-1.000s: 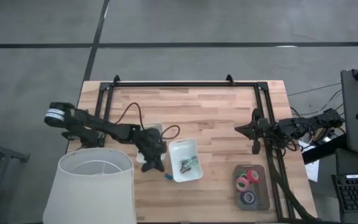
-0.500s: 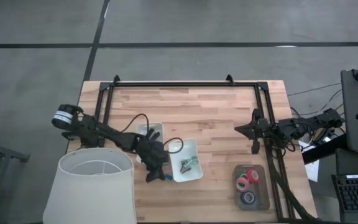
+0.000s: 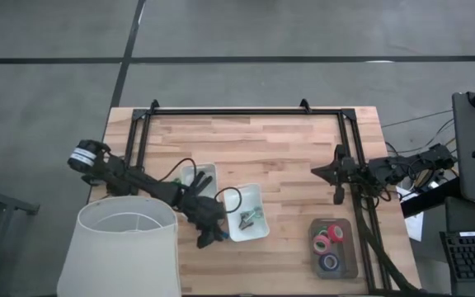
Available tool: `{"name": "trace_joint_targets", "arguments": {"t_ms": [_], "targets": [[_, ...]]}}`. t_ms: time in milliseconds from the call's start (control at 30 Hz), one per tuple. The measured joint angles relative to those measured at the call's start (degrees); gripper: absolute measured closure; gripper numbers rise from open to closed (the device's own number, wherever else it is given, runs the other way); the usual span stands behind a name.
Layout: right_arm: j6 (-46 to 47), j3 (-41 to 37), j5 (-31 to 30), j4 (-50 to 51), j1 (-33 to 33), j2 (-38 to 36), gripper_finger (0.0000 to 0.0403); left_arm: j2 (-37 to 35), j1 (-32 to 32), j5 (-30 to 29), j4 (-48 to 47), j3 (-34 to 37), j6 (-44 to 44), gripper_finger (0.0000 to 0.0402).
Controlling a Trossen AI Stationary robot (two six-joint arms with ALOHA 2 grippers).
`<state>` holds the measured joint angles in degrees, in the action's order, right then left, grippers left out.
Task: Pick and place Stapler, Stapler remover, tape
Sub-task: Put the blue stapler into the left white bin
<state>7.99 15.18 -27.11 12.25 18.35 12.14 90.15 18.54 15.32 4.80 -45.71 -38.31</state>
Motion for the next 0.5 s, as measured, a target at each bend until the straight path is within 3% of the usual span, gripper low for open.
{"name": "trace_joint_targets", "arguments": {"t_ms": [200, 367, 500], "targets": [[1.07, -0.11, 0.09, 1.05, 0.0, 0.09, 0.0394, -0.44, 0.42, -1.78, -0.07, -1.42, 0.88, 0.0235], [1.41, -0.2, 0.1, 0.93, 0.0, 0.09, 0.0394, -2.26, 0.39, -6.25, -9.78, -6.01, 6.62, 0.0235], [1.92, -0.22, 0.09, 1.03, 0.0, 0.55, 0.0394, -2.92, 2.12, -7.73, -10.75, -8.32, 9.54, 0.0236]]}}
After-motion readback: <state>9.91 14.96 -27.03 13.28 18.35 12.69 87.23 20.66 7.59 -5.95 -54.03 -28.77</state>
